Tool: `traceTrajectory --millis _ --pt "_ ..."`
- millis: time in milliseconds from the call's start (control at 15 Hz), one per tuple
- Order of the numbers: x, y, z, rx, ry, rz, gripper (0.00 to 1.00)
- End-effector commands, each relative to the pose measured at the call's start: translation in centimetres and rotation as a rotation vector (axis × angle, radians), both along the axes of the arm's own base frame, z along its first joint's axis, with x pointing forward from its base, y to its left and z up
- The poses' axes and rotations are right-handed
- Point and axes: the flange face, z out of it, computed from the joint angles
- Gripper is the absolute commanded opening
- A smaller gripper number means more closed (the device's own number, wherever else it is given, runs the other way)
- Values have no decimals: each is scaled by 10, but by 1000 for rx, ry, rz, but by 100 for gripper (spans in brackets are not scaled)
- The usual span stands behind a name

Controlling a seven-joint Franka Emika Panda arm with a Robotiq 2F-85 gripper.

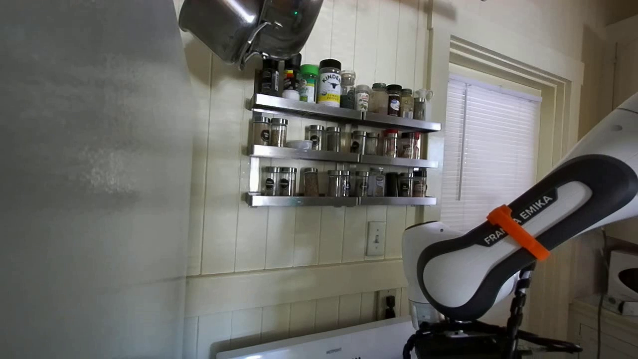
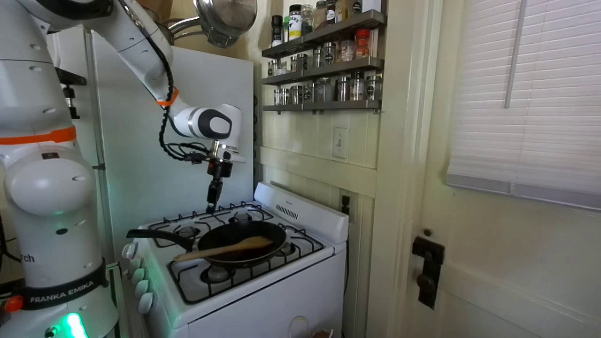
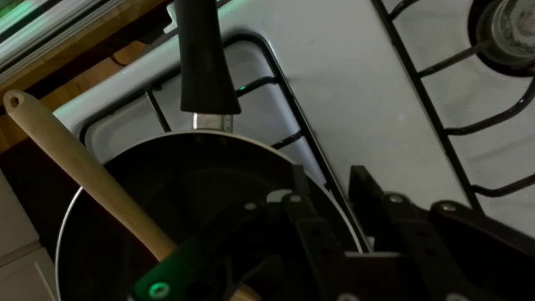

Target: Move the black pan to the right

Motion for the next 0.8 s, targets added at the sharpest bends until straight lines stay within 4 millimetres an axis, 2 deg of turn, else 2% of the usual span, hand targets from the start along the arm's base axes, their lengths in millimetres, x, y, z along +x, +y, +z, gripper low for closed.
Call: traceTrajectory --millis 0,67,200,400,600,667,733 --pt "15 0 -2 5 -36 5 13" --pt "17 1 -1 8 -43 6 55" --pt "19 3 3 19 -49 6 51" --pt "13 4 11 31 25 1 73" --pt "-2 2 21 3 141 -23 95" --pt "-7 1 24 -6 180 -27 100" --pt "-13 0 28 -21 210 -37 100"
